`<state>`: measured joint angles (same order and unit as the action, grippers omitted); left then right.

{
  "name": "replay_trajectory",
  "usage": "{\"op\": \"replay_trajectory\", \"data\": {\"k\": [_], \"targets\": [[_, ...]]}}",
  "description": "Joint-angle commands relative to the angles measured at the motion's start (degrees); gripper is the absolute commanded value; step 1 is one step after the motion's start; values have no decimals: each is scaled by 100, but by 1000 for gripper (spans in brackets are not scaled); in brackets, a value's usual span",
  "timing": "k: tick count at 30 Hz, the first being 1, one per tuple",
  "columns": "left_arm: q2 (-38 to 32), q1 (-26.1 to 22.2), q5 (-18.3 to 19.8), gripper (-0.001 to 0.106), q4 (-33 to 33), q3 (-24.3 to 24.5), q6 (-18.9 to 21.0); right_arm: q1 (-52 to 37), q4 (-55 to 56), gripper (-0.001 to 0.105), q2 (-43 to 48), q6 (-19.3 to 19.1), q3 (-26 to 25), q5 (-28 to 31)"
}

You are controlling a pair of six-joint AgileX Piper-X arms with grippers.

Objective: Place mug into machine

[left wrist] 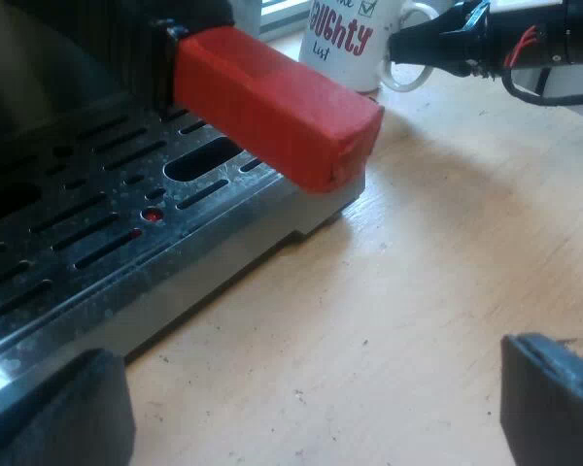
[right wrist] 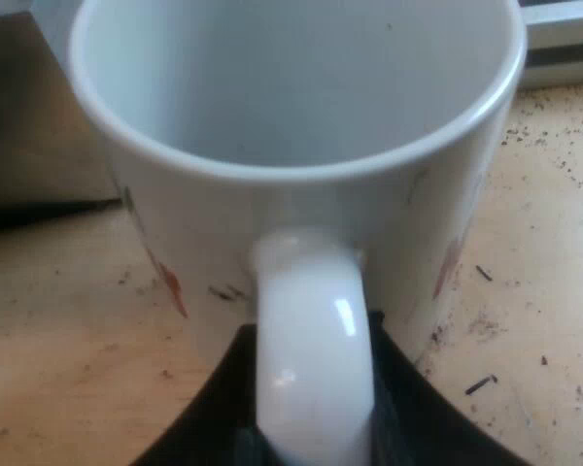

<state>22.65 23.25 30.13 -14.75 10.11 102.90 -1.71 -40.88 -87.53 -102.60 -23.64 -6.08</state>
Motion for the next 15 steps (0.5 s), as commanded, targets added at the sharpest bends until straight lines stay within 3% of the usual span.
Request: {"op": "replay_trajectory", "data": {"k": [1,4,8,11,15], "targets": [[-3,26,5,80,93,36,9,1,78,0,235,-1,6,-211],[-3,26,-125,80,93,36,9,1,472,0,617,-70,8,-212],[-3,26,-1080,80,93,36,9,1,1357,0,1497,-457,8,-212],[-3,26,-1288,80,93,19,9,1,2153,0,2260,-809,15,-212],[-3,26,-1287,80,100,18,-293,1,3199,0,3296,-1124,15,-212]]}}
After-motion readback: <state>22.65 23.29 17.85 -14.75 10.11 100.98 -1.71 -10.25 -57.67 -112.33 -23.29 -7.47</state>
